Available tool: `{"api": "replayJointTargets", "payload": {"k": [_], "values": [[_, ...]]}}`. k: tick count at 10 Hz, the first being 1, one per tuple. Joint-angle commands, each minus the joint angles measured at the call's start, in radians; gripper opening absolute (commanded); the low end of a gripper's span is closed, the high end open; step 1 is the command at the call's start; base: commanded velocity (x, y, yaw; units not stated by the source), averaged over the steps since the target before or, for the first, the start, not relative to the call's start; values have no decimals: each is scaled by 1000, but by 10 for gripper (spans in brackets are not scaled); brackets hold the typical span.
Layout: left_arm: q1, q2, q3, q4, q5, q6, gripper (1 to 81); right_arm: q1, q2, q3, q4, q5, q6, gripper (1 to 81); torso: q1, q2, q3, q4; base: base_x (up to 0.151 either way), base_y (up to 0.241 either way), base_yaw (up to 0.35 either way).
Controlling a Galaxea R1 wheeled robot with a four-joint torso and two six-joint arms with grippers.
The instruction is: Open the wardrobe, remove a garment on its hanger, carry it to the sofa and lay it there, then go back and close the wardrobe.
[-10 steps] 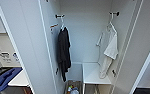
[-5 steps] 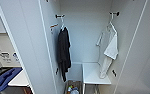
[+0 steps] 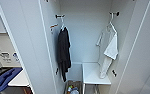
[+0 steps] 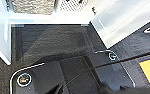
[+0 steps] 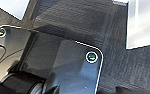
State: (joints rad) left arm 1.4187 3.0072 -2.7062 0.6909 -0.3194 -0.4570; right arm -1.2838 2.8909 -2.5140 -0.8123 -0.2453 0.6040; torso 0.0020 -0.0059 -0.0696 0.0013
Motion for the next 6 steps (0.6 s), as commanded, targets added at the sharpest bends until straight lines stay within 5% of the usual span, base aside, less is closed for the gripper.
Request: {"api": "replayJointTargets", "payload": {"k": [1, 4, 5, 6], "values": [[-54, -7, 2, -1, 17, -2, 811, 8, 15, 6, 99, -5, 10, 811, 0, 0, 0, 0, 0, 0, 0], [-54, -7, 3, -1, 20, -5, 811, -52, 21, -6, 119, 36, 10, 811, 0, 0, 0, 0, 0, 0, 0], [-53, -10, 3, -1, 25, -8, 811, -67, 21, -12, 209, 75, -16, 811, 0, 0, 0, 0, 0, 0, 0], [-50, -14, 6, -1, 28, -9, 811, -81, 24, -35, 324, 95, -135, 811, 0, 0, 0, 0, 0, 0, 0]]}}
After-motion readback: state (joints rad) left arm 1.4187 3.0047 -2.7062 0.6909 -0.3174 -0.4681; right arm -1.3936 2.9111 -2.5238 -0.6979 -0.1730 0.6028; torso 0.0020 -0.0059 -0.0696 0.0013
